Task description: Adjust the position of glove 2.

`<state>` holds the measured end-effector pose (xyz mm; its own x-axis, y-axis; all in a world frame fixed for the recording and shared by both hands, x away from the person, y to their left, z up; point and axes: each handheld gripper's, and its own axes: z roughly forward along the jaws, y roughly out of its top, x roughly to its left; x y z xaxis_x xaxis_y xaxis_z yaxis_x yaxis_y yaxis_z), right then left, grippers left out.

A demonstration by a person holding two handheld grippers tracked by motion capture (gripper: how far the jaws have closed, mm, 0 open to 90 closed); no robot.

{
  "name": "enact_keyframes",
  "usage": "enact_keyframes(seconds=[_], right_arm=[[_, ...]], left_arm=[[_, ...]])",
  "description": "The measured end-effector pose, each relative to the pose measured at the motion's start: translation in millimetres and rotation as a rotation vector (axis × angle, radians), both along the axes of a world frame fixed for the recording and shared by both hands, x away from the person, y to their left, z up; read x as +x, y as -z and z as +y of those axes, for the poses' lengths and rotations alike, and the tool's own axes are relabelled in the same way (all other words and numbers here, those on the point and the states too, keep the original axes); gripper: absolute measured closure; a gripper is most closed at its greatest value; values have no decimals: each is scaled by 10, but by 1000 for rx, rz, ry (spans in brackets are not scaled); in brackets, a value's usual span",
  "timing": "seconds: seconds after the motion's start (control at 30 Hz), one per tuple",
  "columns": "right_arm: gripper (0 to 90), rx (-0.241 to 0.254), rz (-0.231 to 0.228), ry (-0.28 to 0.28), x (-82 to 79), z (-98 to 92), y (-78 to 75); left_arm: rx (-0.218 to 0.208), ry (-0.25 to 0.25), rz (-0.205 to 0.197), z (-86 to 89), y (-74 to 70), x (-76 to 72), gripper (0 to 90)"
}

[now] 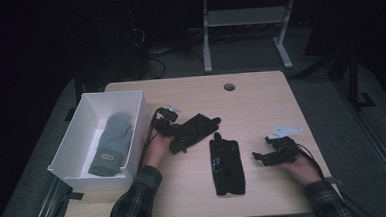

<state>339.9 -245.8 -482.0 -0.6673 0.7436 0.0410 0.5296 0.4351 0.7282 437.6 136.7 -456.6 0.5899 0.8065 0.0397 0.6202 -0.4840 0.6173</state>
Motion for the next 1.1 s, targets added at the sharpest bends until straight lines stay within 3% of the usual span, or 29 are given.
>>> enact_keyframes(seconds=[0.43,0.57,0.7,0.77,0.93,1.0,1.1], right_arm=[[176,0,0,0,0,0,0],[176,0,0,1,-1,1,0],[176,0,0,1,-1,1,0],[175,0,0,1,0,1,0],[176,-1,0,1,-1,1,-1],[175,-1,0,1,-1,2,0],[175,-1,0,2,-1,1,0]], left_arm=[[-33,60,33,30,-7,-510,897],[-14,94,34,27,-16,-651,897],[-25,106,39,68,-28,-774,896],[-56,108,37,65,-57,-789,896],[-92,155,-25,-19,-118,-703,896],[-91,171,-24,-61,-106,-661,895],[-67,182,9,-108,-24,-628,896]])
